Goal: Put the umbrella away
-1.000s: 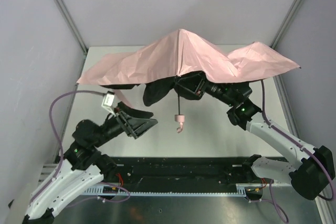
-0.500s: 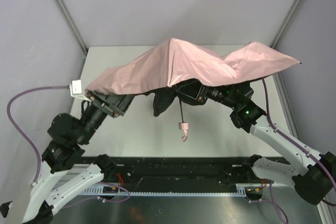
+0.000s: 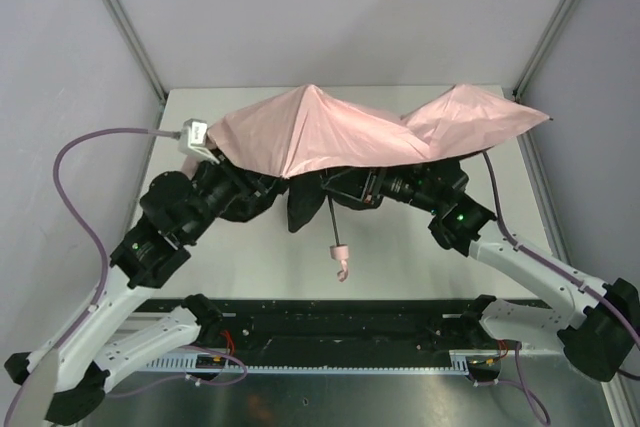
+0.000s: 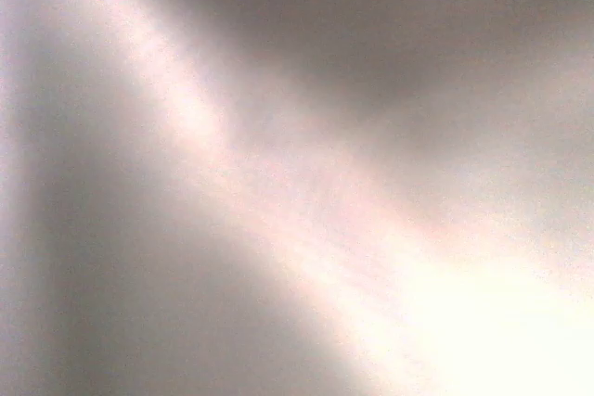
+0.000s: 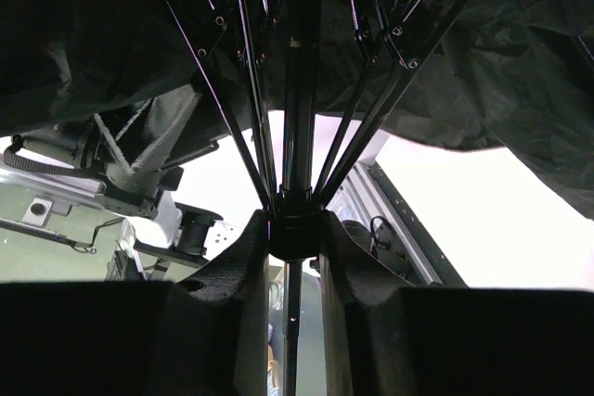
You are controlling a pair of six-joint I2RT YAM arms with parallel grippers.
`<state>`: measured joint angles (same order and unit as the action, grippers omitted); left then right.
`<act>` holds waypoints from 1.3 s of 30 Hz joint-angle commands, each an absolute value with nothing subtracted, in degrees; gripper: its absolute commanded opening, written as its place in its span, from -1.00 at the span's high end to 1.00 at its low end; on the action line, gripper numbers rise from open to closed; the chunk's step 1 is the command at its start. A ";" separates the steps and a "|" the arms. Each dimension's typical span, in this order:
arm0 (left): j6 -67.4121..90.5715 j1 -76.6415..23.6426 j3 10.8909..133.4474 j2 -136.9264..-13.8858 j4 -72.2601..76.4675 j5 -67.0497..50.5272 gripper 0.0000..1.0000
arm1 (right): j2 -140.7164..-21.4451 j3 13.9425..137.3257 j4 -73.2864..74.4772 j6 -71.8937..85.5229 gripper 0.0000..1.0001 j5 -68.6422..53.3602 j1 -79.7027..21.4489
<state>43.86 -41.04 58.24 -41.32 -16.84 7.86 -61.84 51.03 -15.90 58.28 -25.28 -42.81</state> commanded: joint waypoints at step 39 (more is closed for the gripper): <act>29.11 -40.88 47.18 -14.41 -6.62 -63.29 -0.83 | -71.84 49.84 -46.61 17.82 1.00 -51.29 -8.53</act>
<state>29.95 -40.86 39.27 -12.36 -6.96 -63.26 -73.36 49.47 -50.68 29.63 -51.24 -9.06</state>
